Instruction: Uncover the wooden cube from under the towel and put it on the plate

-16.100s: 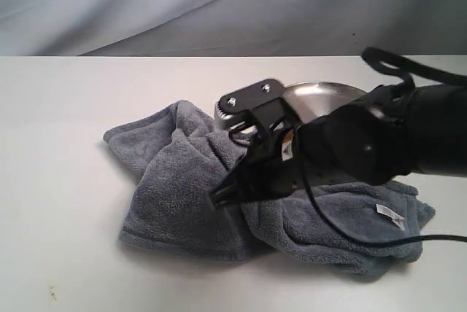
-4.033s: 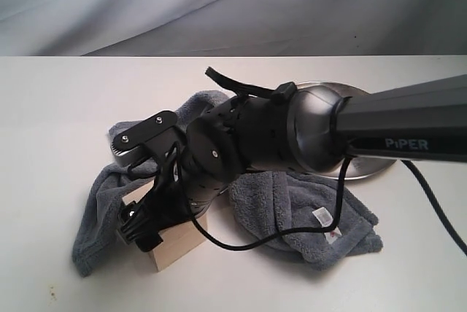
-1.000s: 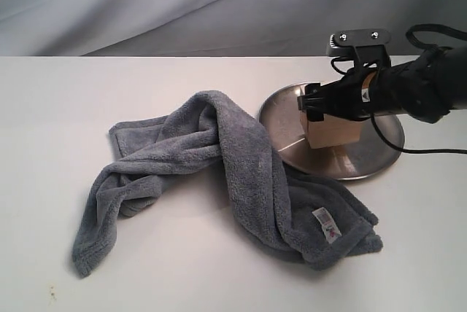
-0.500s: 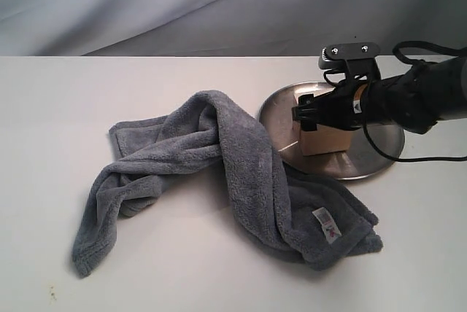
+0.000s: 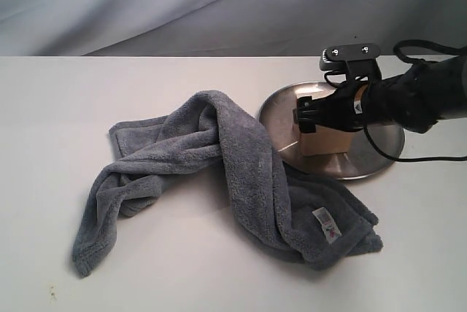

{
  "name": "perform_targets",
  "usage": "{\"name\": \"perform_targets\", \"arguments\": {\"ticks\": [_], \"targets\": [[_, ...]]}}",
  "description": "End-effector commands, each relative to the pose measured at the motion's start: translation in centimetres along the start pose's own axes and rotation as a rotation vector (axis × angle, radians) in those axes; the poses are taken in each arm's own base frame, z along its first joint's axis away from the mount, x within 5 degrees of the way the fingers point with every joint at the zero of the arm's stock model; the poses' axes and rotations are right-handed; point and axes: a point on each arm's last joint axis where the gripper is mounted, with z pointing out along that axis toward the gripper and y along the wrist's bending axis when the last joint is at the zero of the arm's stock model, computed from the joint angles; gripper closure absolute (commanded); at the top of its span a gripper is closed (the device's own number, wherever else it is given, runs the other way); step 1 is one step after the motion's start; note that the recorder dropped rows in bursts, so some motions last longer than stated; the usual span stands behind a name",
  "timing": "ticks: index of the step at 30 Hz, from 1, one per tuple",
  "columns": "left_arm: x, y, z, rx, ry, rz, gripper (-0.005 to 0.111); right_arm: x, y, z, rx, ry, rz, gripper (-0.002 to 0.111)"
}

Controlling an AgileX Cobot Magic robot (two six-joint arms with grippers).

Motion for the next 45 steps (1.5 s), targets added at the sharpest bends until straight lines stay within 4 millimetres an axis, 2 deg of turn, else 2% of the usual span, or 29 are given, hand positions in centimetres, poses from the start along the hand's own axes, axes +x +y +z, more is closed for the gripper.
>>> {"name": "perform_targets", "arguments": {"ticks": [1,7,12,15,18,22,25,31,34,39,42,45], "targets": [[0.0,0.0,0.0,-0.003,-0.011,-0.005,0.107,-1.5,0.4,-1.8,-0.008,-0.057,-0.028,0.012],[0.0,0.0,0.0,-0.003,-0.011,-0.005,0.107,-4.3,0.7,-5.8,-0.013,-0.18,-0.083,0.012],[0.0,0.0,0.0,-0.003,-0.011,-0.005,0.107,-5.7,1.0,-9.3,0.024,-0.23,-0.235,0.016],[0.0,0.0,0.0,-0.003,-0.011,-0.005,0.107,-6.1,1.6,-11.1,0.042,-0.244,-0.356,0.023],[0.0,0.0,0.0,-0.003,-0.011,-0.005,0.107,-6.3,2.4,-12.5,0.043,-0.255,-0.406,0.043],[0.0,0.0,0.0,-0.003,-0.011,-0.005,0.107,-6.1,3.0,-13.3,0.047,-0.232,-0.416,0.084],[0.0,0.0,0.0,-0.003,-0.011,-0.005,0.107,-6.0,3.3,-13.4,0.054,-0.216,-0.465,0.108],[0.0,0.0,0.0,-0.003,-0.011,-0.005,0.107,-6.2,5.1,-15.1,0.039,-0.261,-0.668,0.108],[0.0,0.0,0.0,-0.003,-0.011,-0.005,0.107,-6.6,5.5,-16.8,0.033,-0.318,-0.684,0.108],[0.0,0.0,0.0,-0.003,-0.011,-0.005,0.107,-7.4,5.2,-20.2,0.052,-0.404,-0.678,0.108],[0.0,0.0,0.0,-0.003,-0.011,-0.005,0.107,-7.9,3.6,-22.8,0.107,-0.455,-0.655,0.108],[0.0,0.0,0.0,-0.003,-0.011,-0.005,0.107,-7.8,-0.6,-26.2,0.213,-0.511,-0.564,0.108]]}}
